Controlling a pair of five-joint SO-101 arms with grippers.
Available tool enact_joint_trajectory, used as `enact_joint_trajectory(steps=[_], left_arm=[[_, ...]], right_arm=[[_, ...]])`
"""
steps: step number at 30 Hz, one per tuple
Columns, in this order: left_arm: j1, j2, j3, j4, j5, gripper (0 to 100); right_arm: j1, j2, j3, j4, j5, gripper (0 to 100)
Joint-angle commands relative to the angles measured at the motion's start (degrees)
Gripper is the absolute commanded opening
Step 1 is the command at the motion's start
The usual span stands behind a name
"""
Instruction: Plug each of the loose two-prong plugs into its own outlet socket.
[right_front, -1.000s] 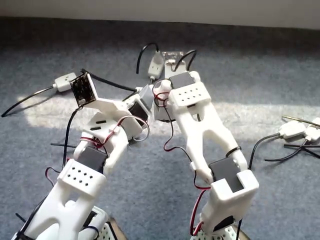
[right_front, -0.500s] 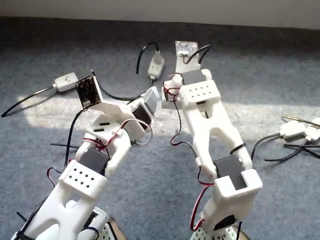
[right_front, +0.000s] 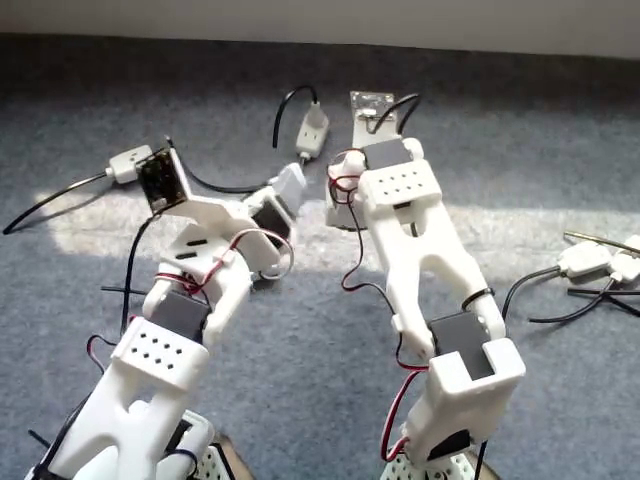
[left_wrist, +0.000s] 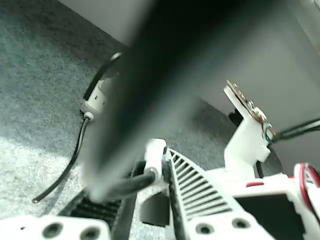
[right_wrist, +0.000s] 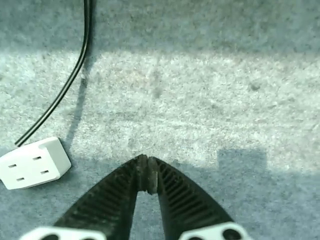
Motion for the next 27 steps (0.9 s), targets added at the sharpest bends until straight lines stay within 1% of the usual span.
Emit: enact_joint_trajectory(steps=[1, 3, 5, 10, 13, 15, 18, 22, 24, 27], left_arm=[[-6.2, -0.31, -5.05, 0.09, 0.26, 1], [-7.16, -0.31, -6.2, 3.08, 0.26, 1], [-7.16, -0.31, -7.69, 6.95, -1.23, 1], [-4.97, -0.31, -12.7, 18.64, -11.08, 1], [-4.26, 0.31, -16.57, 26.2, -14.15, 1], [-4.35, 3.47, -20.26, 30.51, -15.12, 1], [-4.44, 11.74, -27.21, 36.84, -16.0, 1], [-4.7, 21.32, -37.41, 48.09, -15.91, 1], [-6.9, 24.48, -41.19, 52.75, -15.82, 1], [-8.57, 27.91, -43.3, 55.74, -15.65, 1]], right_arm=[[3.47, -1.36, -2.51, 1.89, 0.53, 0.7], [5.76, -1.36, -1.63, 1.45, 0.53, 0.7], [7.6, -1.36, 0.57, -1.54, 0.53, 0.7], [9.71, -1.27, 11.3, -16.31, 0.44, 0.7], [9.63, -1.27, 16.92, -24.13, 0.44, 0.7], [9.63, -1.27, 19.3, -27.21, 0.35, 0.7], [9.63, -1.27, 20.97, -28.0, 0.09, 0.7], [9.45, -1.27, 20.97, -28.09, 0.09, 0.7], [9.45, -1.27, 20.97, -28.18, 0.09, 0.7], [9.45, -1.27, 21.23, -29.67, 0.09, 0.7]])
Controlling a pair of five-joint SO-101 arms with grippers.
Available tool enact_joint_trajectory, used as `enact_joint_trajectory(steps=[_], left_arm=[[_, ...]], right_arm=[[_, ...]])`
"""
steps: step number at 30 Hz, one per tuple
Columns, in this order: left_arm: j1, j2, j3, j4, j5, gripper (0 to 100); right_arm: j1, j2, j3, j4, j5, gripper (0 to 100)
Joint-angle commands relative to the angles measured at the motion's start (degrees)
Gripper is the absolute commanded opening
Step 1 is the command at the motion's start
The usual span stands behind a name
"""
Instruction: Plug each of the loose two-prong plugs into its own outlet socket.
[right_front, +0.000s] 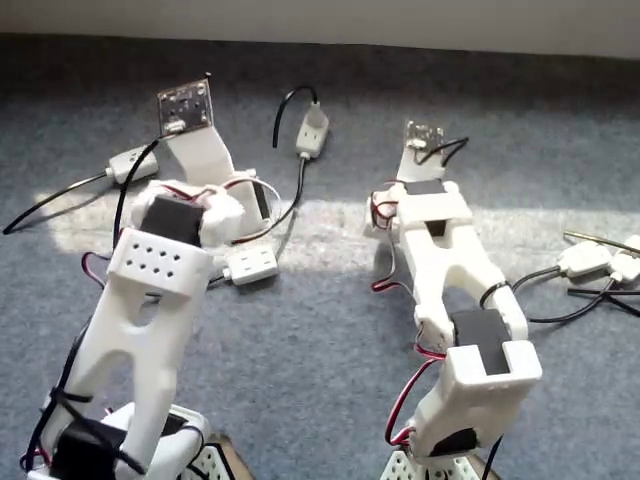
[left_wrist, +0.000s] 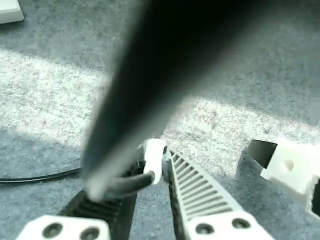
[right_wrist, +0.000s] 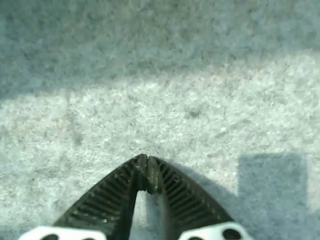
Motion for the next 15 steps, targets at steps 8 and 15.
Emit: enact_joint_trajectory(steps=[8, 15], left_arm=[[-0.48, 4.97, -3.91, 8.26, -0.26, 1], [-0.04, 4.97, 6.11, -6.15, -2.64, 1]], right_arm=[[0.48, -1.27, 0.04, -3.12, 0.18, 0.7], [0.48, -1.27, 0.04, -3.12, 0.35, 0.7]])
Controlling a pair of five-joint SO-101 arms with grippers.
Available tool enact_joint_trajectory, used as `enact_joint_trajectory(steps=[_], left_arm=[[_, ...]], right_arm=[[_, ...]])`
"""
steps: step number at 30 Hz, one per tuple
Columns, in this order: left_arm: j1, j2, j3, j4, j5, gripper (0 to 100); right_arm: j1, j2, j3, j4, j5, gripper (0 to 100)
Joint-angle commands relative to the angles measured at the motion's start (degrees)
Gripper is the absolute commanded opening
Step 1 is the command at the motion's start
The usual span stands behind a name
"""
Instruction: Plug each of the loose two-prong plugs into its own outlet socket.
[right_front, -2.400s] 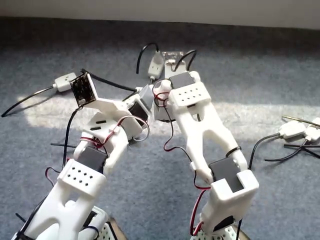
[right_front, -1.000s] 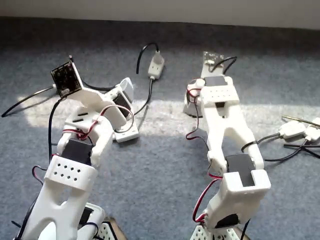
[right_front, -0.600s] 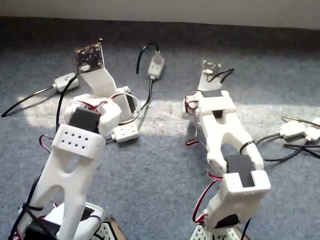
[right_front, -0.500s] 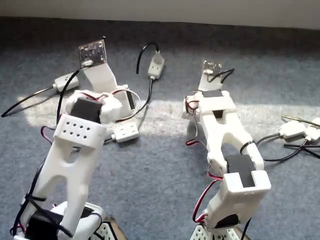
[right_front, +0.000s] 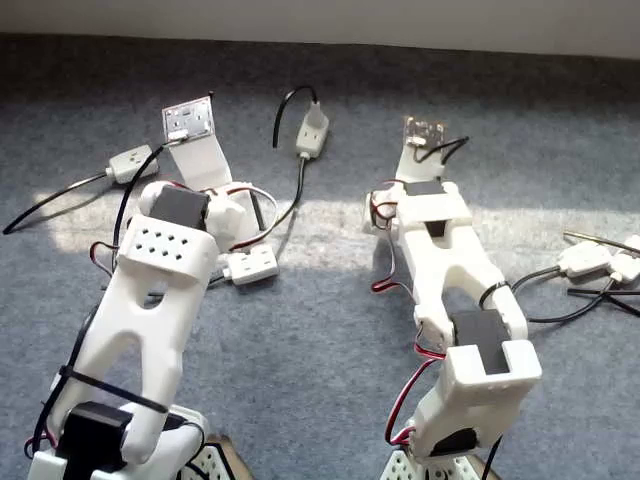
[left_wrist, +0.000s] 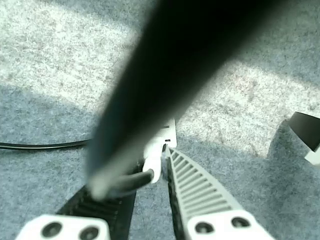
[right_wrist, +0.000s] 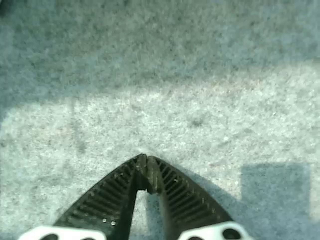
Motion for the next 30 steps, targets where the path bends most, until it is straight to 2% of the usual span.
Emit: enact_joint_trajectory(steps=[1, 5, 10, 16, 22, 30], left_arm=[[1.45, -0.13, 6.11, -12.31, -3.52, 1], [3.56, -0.48, 9.89, -16.53, -3.78, 1], [5.32, -0.13, 10.86, -16.18, -3.69, 1], [5.05, -0.22, 13.93, -16.7, -3.69, 1], [4.97, -0.48, 18.15, -24.26, -3.78, 1], [3.74, -0.66, 17.98, -24.44, -3.87, 1]], right_arm=[[0.57, -1.27, -0.31, -0.84, 0.26, 0.7], [0.57, -1.27, -0.31, -0.84, 0.26, 0.7], [0.57, -1.27, -0.31, -0.84, 0.18, 0.7], [0.57, -1.27, -0.31, -0.84, 0.18, 0.7], [0.66, -1.27, -0.31, -0.84, 0.18, 0.7], [0.84, -1.27, -0.4, -0.84, 0.18, 0.7]])
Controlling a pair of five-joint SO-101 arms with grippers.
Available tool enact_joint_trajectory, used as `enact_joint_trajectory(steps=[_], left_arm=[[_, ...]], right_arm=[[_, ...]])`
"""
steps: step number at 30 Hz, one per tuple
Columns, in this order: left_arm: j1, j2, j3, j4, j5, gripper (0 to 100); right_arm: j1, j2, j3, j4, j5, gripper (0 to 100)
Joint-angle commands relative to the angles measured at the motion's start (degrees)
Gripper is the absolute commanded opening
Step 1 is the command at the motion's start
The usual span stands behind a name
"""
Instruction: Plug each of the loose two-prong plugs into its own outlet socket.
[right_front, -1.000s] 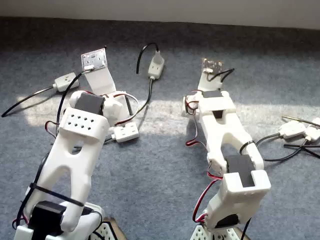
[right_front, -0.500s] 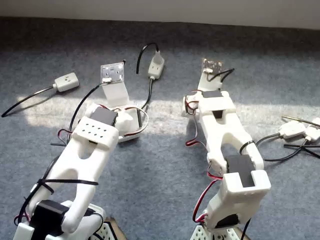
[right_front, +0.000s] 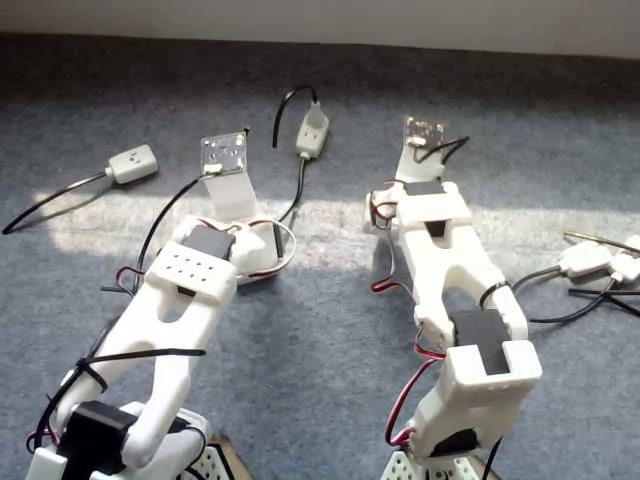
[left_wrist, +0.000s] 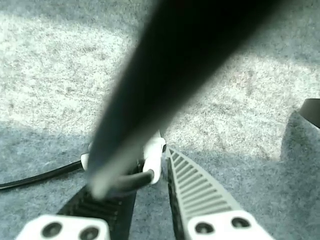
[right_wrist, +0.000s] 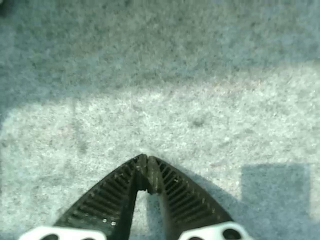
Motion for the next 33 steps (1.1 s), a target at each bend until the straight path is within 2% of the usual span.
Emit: enact_joint_trajectory(steps=[1, 15, 21, 26, 33], left_arm=[[-1.1, -0.84, -0.4, -1.05, -0.44, 1], [-1.45, -0.48, 0.04, -1.49, -0.53, 1], [-1.36, -0.75, 3.91, -7.03, -0.53, 1], [1.27, -0.75, 4.7, -7.03, -0.26, 1], [1.01, -0.75, 5.93, -6.95, -0.53, 1]], right_arm=[[0.84, -1.27, -0.48, -0.84, 0.18, 0.7], [0.84, -1.27, -0.4, -0.84, 0.26, 0.7], [0.84, -1.27, -0.4, -0.84, 0.35, 0.7], [0.84, -1.27, -0.4, -0.84, 0.44, 0.7], [0.84, -1.27, -0.4, -0.84, 0.44, 0.7]])
